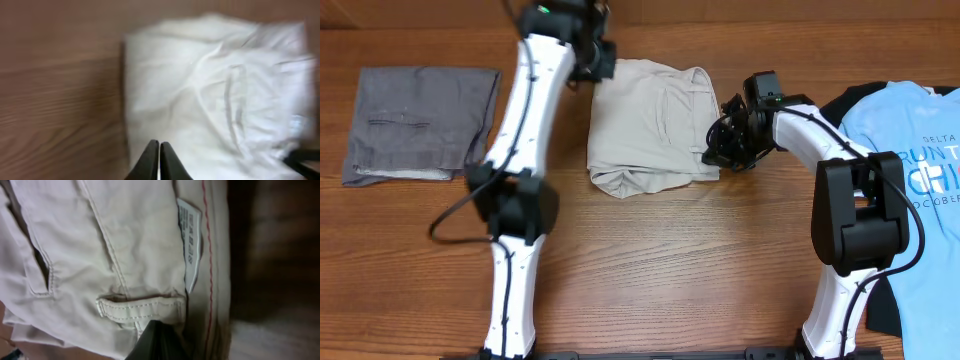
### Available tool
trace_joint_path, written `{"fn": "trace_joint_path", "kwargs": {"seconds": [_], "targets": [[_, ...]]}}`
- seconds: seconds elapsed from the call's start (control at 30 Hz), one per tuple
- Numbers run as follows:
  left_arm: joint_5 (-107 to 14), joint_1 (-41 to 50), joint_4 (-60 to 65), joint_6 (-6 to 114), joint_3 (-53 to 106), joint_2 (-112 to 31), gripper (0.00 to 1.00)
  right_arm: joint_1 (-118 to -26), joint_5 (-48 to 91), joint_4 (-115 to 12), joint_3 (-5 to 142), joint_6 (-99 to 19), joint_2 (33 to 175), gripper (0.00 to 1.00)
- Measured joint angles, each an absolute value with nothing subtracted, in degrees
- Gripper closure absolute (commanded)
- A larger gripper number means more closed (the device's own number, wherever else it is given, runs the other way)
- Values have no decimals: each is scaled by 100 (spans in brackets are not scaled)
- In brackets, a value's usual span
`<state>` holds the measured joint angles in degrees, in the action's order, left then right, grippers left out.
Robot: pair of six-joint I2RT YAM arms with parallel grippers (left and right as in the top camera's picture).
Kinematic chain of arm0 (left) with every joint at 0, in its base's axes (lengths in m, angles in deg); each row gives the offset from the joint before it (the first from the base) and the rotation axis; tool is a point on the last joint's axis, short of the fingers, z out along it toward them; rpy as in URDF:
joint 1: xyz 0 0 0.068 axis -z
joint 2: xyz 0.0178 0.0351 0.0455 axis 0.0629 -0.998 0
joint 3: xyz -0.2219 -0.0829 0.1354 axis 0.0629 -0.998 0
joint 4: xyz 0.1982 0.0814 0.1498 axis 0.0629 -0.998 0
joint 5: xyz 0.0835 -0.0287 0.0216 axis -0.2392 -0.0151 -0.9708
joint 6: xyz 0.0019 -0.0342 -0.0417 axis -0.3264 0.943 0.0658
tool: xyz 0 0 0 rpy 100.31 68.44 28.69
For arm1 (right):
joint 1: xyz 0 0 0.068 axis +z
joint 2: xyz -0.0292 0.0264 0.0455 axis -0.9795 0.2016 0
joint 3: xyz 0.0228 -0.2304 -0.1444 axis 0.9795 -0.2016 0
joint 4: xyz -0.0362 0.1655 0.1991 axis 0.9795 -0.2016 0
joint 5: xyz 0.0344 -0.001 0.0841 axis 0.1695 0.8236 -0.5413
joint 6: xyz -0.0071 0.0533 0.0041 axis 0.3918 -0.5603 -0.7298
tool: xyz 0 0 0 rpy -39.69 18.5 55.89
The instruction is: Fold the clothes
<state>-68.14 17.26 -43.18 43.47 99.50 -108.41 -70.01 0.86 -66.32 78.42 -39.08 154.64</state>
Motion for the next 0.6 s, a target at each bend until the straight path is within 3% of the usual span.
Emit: {"fn": "trace_joint_path", "kwargs": {"seconds": [0.13, 0.27, 0.6], "targets": [[-6877, 1737, -4217, 4377, 10132, -10356, 87, -6999, 99, -6899, 7955, -3874, 15433, 96], [-6882, 1739, -3727, 4497, 10145, -10492, 96, -7003, -314, -6947, 7955, -3852, 15342, 96], [-6886, 1737, -2641, 4666, 10003, -12295, 96, -6384, -1737, -6317, 7955, -3860, 15265, 96]]}}
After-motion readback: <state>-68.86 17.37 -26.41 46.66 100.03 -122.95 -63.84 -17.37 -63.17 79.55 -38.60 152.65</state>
